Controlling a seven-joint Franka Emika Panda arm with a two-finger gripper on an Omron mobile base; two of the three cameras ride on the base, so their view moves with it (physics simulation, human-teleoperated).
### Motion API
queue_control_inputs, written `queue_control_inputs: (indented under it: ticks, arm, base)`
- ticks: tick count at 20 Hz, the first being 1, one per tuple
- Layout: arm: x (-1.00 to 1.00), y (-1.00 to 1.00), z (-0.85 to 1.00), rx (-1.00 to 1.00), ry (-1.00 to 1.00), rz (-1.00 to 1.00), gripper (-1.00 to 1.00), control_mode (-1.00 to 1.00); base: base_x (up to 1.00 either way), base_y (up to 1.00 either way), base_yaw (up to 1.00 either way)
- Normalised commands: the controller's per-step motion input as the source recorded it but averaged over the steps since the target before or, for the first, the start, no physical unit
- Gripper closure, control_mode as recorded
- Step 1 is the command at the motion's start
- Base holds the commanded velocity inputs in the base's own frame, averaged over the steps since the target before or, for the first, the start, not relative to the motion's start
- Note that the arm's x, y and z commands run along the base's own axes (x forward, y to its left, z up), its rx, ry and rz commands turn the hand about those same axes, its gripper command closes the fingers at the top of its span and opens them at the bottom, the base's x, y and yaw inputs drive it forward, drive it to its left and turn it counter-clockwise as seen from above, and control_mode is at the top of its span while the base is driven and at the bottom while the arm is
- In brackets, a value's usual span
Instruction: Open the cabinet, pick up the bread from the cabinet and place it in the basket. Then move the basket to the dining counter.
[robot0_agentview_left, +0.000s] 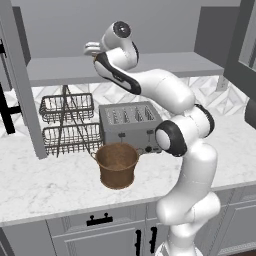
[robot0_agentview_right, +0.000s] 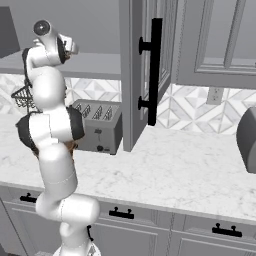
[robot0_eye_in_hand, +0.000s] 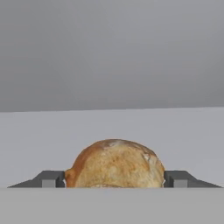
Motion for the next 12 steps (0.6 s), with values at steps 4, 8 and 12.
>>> queue_control_inputs:
  ticks: [4, 8, 12]
  arm:
    - [-0.70, -0.15, -0.16, 0.00, -0.15, 0.09, 1.00, -1.00]
    - [-1.00, -0.07, -0.24, 0.00, -0.24, 0.17, 1.00, -1.00]
    - [-1.00, -0.08, -0.11, 0.00, -0.25, 0.20, 1.00, -1.00]
  base:
    - [0.00, 0.00, 0.00]
    - [0.00, 0.00, 0.00]
    - [0.00, 0.00, 0.00]
